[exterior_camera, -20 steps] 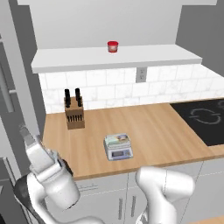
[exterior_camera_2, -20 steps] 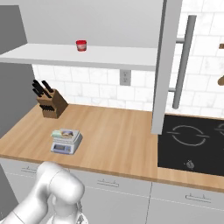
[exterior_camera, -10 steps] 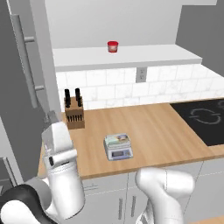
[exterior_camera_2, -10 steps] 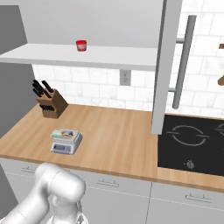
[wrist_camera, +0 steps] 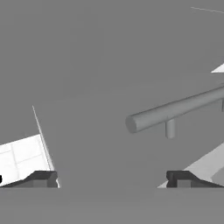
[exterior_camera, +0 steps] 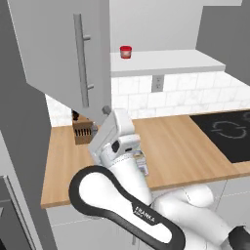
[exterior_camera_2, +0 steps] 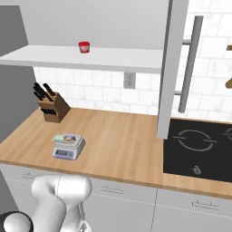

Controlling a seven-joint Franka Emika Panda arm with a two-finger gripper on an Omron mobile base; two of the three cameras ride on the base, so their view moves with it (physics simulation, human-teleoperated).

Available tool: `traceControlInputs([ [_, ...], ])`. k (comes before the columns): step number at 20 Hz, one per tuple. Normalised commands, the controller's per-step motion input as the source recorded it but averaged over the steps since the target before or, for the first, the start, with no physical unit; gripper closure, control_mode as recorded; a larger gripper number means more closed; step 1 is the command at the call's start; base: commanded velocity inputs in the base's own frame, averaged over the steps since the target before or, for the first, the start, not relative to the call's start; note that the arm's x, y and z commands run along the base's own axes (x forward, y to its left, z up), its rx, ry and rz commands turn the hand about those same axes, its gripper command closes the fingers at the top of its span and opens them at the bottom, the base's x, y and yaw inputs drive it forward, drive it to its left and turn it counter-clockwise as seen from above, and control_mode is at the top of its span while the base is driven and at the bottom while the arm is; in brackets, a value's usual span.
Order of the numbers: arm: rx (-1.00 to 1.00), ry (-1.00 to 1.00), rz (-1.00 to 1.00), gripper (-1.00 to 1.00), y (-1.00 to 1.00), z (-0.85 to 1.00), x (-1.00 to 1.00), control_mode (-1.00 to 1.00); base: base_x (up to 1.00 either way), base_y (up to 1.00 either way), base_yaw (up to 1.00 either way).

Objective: Pick the bar and place it on the digital scale for weighing, and close the cabinet.

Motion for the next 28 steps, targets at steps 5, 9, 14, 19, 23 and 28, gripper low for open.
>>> traceControlInputs([
  [5,0.08,0.31,-0.27,-1.00,-0.27,0.39,0.12,-1.00,0.00,0.00,0.00],
  [9,0.02,0.34,-0.29,-1.00,-0.03,0.48,0.24,-1.00,0.00,0.00,0.00],
  [14,0.00,0.37,-0.31,-1.00,0.05,0.48,0.34,-1.00,0.00,0.00,0.00],
  [19,-0.01,0.40,-0.38,-1.00,0.44,0.42,0.33,-1.00,0.00,0.00,0.00],
  [23,-0.05,0.37,-0.41,-1.00,0.63,0.44,0.23,-1.00,0.00,0.00,0.00],
  [28,-0.10,0.13,-0.40,-1.00,0.87,0.09,0.58,-1.00,0.00,0.00,0.00],
])
